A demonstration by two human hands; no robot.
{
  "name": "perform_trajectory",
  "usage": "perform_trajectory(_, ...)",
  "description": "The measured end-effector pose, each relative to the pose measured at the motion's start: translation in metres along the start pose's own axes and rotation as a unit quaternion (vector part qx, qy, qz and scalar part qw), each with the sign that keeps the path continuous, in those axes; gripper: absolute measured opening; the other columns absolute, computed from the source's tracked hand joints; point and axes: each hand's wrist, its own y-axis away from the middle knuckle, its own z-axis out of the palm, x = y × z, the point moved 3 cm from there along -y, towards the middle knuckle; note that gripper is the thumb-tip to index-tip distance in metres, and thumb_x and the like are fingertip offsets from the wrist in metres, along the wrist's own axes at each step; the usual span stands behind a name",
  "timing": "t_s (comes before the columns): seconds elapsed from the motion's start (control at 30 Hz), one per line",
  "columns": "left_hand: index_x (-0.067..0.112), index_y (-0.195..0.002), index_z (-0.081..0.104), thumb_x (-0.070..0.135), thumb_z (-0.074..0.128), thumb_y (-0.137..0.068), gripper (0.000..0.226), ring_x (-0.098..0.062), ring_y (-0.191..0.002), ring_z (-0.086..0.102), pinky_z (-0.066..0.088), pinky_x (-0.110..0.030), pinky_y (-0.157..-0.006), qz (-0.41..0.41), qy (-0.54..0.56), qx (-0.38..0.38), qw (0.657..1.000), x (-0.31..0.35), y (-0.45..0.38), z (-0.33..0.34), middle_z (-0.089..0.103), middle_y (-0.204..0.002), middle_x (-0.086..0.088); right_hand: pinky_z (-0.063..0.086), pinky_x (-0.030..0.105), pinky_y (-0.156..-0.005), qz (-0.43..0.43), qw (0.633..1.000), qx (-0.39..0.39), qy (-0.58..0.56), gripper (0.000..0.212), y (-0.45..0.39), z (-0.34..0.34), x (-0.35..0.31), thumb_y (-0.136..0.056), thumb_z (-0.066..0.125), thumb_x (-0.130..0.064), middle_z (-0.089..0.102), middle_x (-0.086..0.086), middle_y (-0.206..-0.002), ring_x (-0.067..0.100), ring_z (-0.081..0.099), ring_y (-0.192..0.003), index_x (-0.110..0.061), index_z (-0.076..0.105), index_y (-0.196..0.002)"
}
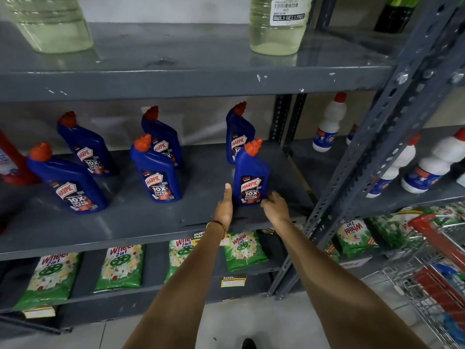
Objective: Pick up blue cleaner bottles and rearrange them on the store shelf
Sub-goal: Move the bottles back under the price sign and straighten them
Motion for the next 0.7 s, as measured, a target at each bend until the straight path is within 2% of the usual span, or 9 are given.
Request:
perform_trajectory(0.07,0.017,-0.130,0.044,0.066,0.023,-0.084,0.071,-0.024,-0.129,0.038,0.027,-0.038,-0.108,0.000,-0.008,0.030,1.000,-0.006,0.006,-0.019,0.044,-0.139,-0.006,0.043,0.034,-0.091,0.004,0.994,0.105,-0.033,0.041,0.013,0.007,0.001,-0.085,0.051,-0.007,0.062,0.022,-0.124,0.036,0.056,-0.117,0.001,0.052,-0.125)
perform_trajectory(0.1,0.021,-0.115,0.054,0.065,0.025,-0.084,0.061,-0.025,-0.120,0.043,0.031,-0.037,-0.102,0.009,-0.003,0.037,0.999,-0.008,0.009,-0.030,0.055,-0.123,-0.002,0.042,0.032,-0.086,0.005,0.987,0.155,-0.048,0.038,0.022,0.013,0.002,-0.086,0.051,-0.007,0.063,0.023,-0.120,0.037,0.058,-0.114,0.003,0.052,-0.122)
perform_trajectory(0.17,0.027,-0.083,0.055,0.063,0.028,-0.085,0.045,-0.020,-0.097,0.044,0.031,-0.032,-0.087,0.028,0.000,0.069,0.997,-0.009,0.016,-0.058,0.054,-0.092,0.004,0.040,0.030,-0.076,-0.001,0.973,0.217,-0.081,0.029,0.042,0.032,-0.001,-0.087,0.050,-0.007,0.064,0.026,-0.113,0.039,0.060,-0.105,0.006,0.054,-0.112)
perform_trajectory(0.2,0.022,-0.085,0.058,0.061,0.030,-0.086,0.048,-0.020,-0.094,0.043,0.031,-0.031,-0.085,0.032,-0.004,0.089,0.996,-0.011,0.018,-0.075,0.053,-0.094,0.000,0.040,0.031,-0.075,-0.004,0.969,0.230,-0.090,0.026,0.051,0.046,-0.003,-0.087,0.049,-0.007,0.063,0.027,-0.112,0.039,0.060,-0.104,0.006,0.055,-0.109)
perform_trajectory(0.27,0.007,-0.104,0.060,0.058,0.030,-0.087,0.062,-0.027,-0.100,0.049,0.034,-0.033,-0.089,0.027,-0.040,0.125,0.991,-0.017,0.022,-0.107,0.056,-0.109,-0.013,0.042,0.034,-0.077,-0.002,0.969,0.233,-0.079,0.027,0.063,0.071,-0.010,-0.088,0.048,-0.008,0.061,0.027,-0.115,0.039,0.059,-0.105,0.008,0.055,-0.108)
perform_trajectory(0.4,0.004,-0.117,0.056,0.056,0.030,-0.089,0.065,-0.035,-0.116,0.048,0.034,-0.037,-0.094,0.026,-0.076,0.145,0.986,-0.019,0.034,-0.175,0.052,-0.129,-0.022,0.042,0.037,-0.086,0.019,0.980,0.187,-0.070,0.030,0.088,0.130,-0.022,-0.090,0.045,-0.011,0.061,0.027,-0.119,0.040,0.056,-0.111,0.007,0.057,-0.110)
perform_trajectory(0.57,0.008,-0.135,0.037,0.060,0.025,-0.087,0.072,-0.031,-0.132,0.035,0.026,-0.039,-0.108,0.001,-0.060,0.113,0.992,-0.011,0.033,-0.232,0.035,-0.145,-0.016,0.037,0.034,-0.094,0.030,0.995,0.024,-0.087,0.039,0.097,0.184,-0.040,-0.092,0.043,-0.025,0.054,0.019,-0.134,0.034,0.049,-0.122,-0.003,0.057,-0.122)
perform_trajectory(0.63,0.011,-0.139,0.030,0.062,0.023,-0.086,0.074,-0.027,-0.136,0.029,0.020,-0.039,-0.111,-0.008,-0.042,0.100,0.994,-0.007,0.029,-0.243,0.029,-0.150,-0.012,0.034,0.030,-0.090,0.058,0.993,-0.023,-0.097,0.044,0.096,0.196,-0.048,-0.091,0.043,-0.030,0.050,0.014,-0.139,0.029,0.047,-0.125,-0.008,0.054,-0.127)
perform_trajectory(0.7,0.014,-0.141,0.025,0.066,0.022,-0.084,0.077,-0.026,-0.138,0.026,0.018,-0.040,-0.113,-0.020,-0.025,0.089,0.996,-0.001,0.024,-0.249,0.024,-0.152,-0.009,0.032,0.030,-0.096,0.096,0.987,-0.058,-0.111,0.050,0.093,0.205,-0.053,-0.091,0.042,-0.036,0.043,0.009,-0.145,0.025,0.041,-0.132,-0.013,0.047,-0.134)
